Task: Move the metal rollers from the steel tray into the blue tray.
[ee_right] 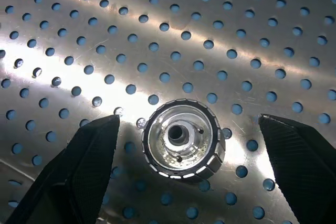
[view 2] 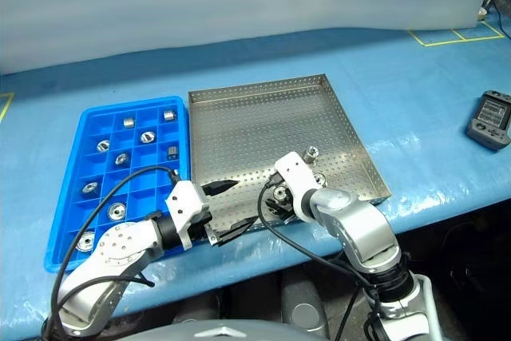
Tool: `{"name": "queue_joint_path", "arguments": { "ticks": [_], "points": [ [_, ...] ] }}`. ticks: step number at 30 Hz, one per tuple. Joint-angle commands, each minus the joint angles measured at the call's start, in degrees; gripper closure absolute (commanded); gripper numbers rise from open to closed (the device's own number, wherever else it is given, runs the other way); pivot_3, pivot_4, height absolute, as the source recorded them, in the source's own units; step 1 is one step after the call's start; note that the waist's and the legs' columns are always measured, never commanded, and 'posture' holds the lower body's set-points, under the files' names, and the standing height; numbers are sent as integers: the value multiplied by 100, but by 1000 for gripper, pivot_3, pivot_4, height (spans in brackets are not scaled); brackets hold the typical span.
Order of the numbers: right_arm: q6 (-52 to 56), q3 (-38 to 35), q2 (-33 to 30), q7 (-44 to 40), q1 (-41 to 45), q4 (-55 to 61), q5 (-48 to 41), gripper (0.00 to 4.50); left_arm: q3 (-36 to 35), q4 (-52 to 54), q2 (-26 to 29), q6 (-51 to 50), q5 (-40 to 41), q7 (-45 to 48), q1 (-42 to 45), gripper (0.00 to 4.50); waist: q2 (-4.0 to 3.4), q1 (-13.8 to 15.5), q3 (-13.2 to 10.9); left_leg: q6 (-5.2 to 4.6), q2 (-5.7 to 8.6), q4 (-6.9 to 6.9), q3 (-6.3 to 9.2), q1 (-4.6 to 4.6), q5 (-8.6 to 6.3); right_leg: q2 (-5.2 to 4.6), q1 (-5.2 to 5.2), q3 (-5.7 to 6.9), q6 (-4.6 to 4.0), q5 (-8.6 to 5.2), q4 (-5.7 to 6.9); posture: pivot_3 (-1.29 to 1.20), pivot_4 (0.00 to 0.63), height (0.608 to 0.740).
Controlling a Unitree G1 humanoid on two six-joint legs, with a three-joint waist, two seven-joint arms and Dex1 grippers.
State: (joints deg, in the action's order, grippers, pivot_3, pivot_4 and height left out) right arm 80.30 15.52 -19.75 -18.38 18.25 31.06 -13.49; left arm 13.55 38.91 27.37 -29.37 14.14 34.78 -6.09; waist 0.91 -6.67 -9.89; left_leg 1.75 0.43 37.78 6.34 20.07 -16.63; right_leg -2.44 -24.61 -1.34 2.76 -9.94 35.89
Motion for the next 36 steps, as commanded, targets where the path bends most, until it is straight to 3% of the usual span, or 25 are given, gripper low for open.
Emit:
{"name": "queue_joint_path", "arguments": {
  "ticks": [1,6,7,13,17,26,36],
  "points": [
    [16,36,-28,42,161,26,-31,1117,-59,333,38,68,27,-83,-57,0,0,5,0,0,0,0,0,0,0,0,0,0,0,0,0,-90,150,740],
    [47,141,-110,63,285,16,-26,2658,-117,343,20,119,5,-207,-135,0,0,40,0,0,0,-4,0,-1,0,0,-2,0,-1,0,0,-73,150,740],
    [17,186,-126,83,345,55,-5,2739,-159,339,-18,128,27,-255,-174,0,0,51,0,0,0,-4,0,-1,0,0,-1,0,-1,0,0,-71,150,740],
    [-564,392,-56,213,766,79,137,2743,-525,372,-488,370,-98,-955,-444,0,-4,79,-3,0,0,-4,-1,-1,0,0,-2,0,0,0,-2,-26,150,740],
    [-1770,671,116,107,1141,-335,352,2743,-949,427,-850,428,-322,-1630,-583,0,-5,180,-3,0,-2,-10,2,-3,0,1,-4,2,13,8,-2,38,150,740],
    [-4125,841,1334,-170,1949,-2222,596,2743,-1598,1092,-1122,469,-486,-2234,-1457,0,-9,513,-7,2,-3,-25,8,-3,1,1,-7,8,13,8,-5,186,150,740],
    [-5773,935,2675,-1013,2460,-4251,583,2743,-1916,1872,-1485,673,-708,-2638,-2892,0,-15,859,-11,3,-5,-51,22,-4,1,1,-14,25,-36,-26,-3,342,150,740]
  ]
}}
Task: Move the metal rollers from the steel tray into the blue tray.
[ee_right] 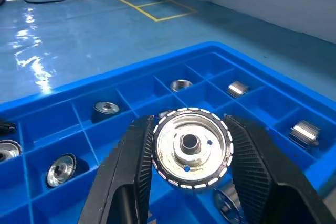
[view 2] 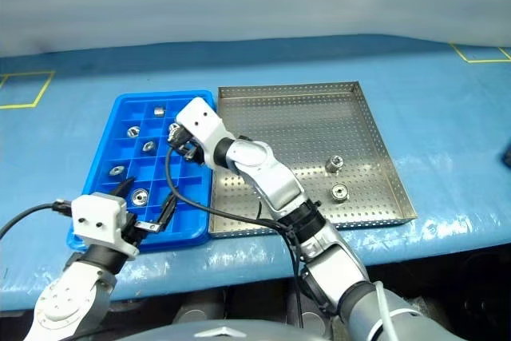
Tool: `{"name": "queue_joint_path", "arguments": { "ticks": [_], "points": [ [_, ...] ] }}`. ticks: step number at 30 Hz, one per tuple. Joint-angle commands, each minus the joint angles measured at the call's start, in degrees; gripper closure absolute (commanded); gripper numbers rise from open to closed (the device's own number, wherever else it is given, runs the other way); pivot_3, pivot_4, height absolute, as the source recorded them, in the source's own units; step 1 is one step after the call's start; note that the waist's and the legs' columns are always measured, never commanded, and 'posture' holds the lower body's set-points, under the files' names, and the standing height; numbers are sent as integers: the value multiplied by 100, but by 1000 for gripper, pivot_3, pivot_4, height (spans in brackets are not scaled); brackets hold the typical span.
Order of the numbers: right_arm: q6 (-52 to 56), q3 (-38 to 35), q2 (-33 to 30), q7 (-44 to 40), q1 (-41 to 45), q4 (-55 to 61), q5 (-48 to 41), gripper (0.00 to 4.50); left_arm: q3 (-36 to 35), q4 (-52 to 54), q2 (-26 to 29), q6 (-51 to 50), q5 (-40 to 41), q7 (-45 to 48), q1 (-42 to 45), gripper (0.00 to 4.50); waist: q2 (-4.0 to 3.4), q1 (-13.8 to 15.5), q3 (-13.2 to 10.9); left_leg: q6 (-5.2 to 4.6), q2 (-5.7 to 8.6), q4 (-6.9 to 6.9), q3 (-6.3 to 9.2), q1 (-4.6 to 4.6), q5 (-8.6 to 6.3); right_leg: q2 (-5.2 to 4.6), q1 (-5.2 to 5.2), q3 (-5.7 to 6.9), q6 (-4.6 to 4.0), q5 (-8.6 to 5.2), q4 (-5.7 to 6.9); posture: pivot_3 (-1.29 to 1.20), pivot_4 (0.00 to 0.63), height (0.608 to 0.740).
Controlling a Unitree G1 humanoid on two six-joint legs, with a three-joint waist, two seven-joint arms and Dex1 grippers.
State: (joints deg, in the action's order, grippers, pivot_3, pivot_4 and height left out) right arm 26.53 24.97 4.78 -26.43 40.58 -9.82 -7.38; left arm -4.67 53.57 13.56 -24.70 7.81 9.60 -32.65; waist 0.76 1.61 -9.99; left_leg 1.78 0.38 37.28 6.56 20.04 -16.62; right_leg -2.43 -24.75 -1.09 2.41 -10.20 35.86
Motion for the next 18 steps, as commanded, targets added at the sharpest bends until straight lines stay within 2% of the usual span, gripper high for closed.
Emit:
{"name": "queue_joint_path", "arguments": {
  "ticks": [1,7,17,18],
  "points": [
    [-454,-20,283,-270,244,-258,-29,2743,-93,438,-144,231,-93,-146,-324,0,0,73,0,0,0,-1,1,0,0,0,0,1,-1,-1,0,354,150,740],
    [-721,14,529,-459,251,-1053,90,2743,-28,526,-269,353,-213,-215,-672,0,-3,253,-2,1,0,-5,8,-1,0,0,-1,9,0,-11,2,391,150,740],
    [-857,-209,614,-304,312,-2130,237,2743,290,294,-182,256,-229,-114,-226,0,-10,346,0,5,0,-10,8,-5,2,1,1,10,-2,-12,4,327,150,740],
    [-833,-227,624,-334,292,-2118,206,2395,299,258,-165,239,-208,-89,-157,0,-12,341,1,5,0,-10,7,-7,3,1,3,10,-2,-12,4,311,150,740]
  ]
}}
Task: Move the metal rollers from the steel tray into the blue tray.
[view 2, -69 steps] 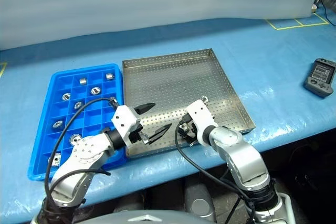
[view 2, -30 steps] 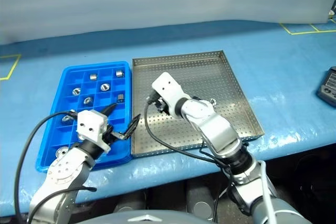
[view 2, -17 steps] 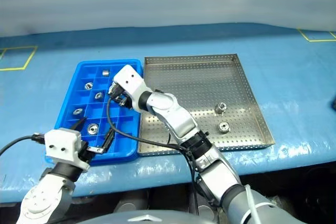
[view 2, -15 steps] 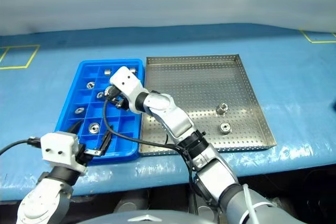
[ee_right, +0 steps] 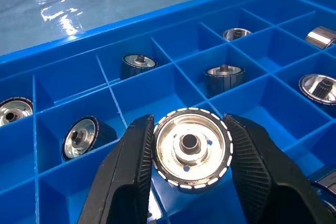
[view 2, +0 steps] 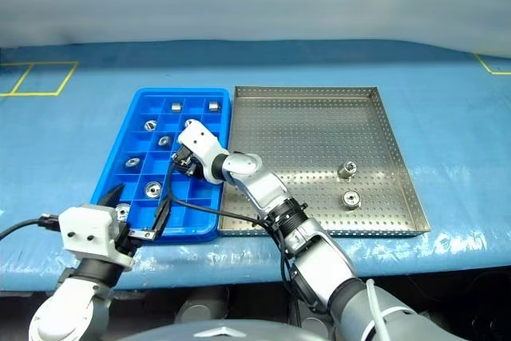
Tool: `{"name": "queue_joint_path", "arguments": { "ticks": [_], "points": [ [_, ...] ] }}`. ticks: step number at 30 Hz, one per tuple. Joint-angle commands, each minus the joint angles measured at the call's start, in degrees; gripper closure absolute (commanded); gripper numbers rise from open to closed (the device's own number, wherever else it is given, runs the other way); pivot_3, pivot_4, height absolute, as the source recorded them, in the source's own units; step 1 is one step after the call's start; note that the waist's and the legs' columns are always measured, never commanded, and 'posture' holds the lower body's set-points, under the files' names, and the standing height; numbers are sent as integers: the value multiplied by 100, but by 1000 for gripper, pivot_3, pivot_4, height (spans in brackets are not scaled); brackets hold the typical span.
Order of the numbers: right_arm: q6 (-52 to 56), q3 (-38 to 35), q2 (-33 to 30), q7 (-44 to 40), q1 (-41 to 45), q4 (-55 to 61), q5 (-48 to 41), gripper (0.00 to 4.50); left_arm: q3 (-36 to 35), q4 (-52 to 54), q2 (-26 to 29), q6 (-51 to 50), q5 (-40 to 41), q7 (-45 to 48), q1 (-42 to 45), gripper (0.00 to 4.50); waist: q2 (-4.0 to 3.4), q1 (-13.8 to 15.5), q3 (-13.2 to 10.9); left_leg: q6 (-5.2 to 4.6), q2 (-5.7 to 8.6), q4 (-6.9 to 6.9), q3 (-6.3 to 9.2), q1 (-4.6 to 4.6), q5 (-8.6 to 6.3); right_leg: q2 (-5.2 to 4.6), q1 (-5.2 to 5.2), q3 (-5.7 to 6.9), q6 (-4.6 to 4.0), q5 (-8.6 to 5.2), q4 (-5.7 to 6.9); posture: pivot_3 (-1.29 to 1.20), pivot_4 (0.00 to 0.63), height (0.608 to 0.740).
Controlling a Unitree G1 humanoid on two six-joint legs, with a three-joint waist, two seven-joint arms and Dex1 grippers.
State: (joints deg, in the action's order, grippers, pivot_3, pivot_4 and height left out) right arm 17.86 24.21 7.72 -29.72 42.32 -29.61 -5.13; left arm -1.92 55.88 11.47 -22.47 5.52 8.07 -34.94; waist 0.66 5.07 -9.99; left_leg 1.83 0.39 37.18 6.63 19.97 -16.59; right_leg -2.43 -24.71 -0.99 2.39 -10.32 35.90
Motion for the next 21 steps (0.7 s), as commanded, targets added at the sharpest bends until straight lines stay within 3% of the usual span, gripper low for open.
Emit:
{"name": "queue_joint_path", "arguments": {
  "ticks": [1,7,12,21],
  "points": [
    [49,-155,328,-25,93,-103,-38,1989,34,-7,68,0,40,98,139,0,-3,-5,2,0,0,0,-1,-2,0,0,4,0,0,0,0,311,150,740],
    [215,-285,307,26,-27,211,-180,97,53,-232,174,-111,144,312,525,0,-10,-44,6,2,0,1,0,-5,1,0,6,0,0,0,1,230,150,740],
    [370,-511,220,448,-167,653,-151,41,104,-403,300,-221,256,468,863,0,-10,-214,6,4,0,1,0,-3,2,0,5,0,0,1,1,162,150,740],
    [1391,-1311,-199,1753,-936,2463,60,41,320,-807,597,-284,496,979,1463,0,-11,-523,6,4,0,1,-2,-1,2,-2,3,-3,1,3,1,38,150,740]
  ]
}}
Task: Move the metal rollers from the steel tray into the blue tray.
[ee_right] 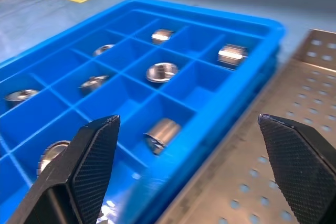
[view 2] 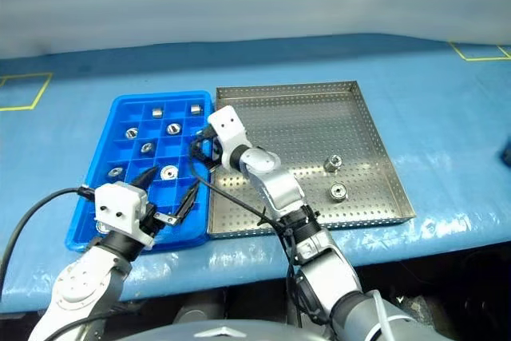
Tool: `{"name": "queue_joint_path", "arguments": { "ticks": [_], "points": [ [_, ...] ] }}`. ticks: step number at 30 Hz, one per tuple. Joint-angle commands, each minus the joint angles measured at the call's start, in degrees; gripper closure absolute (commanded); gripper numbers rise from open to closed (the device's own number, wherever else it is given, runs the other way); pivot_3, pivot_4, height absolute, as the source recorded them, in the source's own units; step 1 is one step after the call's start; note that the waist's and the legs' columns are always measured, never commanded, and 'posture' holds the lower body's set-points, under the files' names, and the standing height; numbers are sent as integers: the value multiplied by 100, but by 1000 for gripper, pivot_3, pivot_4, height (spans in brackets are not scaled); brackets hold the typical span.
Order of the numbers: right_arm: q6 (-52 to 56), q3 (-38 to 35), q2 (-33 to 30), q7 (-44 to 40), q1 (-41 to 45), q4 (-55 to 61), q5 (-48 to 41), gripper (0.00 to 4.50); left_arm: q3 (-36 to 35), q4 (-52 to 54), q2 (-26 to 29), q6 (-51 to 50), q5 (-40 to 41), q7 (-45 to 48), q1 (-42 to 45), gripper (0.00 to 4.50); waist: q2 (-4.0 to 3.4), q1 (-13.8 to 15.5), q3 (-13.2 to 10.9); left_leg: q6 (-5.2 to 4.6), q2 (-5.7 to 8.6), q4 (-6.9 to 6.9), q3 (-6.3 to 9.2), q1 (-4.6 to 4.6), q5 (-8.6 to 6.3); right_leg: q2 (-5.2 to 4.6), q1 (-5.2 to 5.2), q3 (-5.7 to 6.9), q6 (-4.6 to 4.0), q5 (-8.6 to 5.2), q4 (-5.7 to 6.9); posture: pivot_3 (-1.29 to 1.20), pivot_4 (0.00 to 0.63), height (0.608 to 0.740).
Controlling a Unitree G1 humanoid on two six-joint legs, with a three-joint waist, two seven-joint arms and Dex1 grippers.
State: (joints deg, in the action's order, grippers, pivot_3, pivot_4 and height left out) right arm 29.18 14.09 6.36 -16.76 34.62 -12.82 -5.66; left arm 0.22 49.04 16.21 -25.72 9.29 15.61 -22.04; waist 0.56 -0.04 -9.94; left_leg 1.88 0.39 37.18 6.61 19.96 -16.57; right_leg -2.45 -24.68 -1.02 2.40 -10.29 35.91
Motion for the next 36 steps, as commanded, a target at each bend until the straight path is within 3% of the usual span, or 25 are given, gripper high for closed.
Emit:
{"name": "queue_joint_path", "arguments": {
  "ticks": [1,9,18,36],
  "points": [
    [390,-375,-100,606,-259,993,159,41,163,-200,162,54,131,291,267,0,0,-55,0,0,1,0,0,1,0,-1,0,0,0,0,0,13,150,740],
    [1423,-783,-215,1847,-769,2054,807,41,530,-700,252,93,271,708,926,0,-3,-351,1,0,0,5,-8,0,0,-1,-2,-5,4,3,2,-71,150,740],
    [2204,-1421,0,2435,-1264,2617,802,41,744,-907,322,100,317,908,1178,0,-4,-502,2,-2,0,5,-10,0,-1,-1,-1,-9,6,4,2,-117,150,740],
    [2490,-1875,71,2697,-1604,2857,709,41,878,-949,378,76,320,1023,1245,0,-6,-630,2,-3,0,6,-12,0,-1,0,-1,-12,7,3,2,-117,150,740]
  ]
}}
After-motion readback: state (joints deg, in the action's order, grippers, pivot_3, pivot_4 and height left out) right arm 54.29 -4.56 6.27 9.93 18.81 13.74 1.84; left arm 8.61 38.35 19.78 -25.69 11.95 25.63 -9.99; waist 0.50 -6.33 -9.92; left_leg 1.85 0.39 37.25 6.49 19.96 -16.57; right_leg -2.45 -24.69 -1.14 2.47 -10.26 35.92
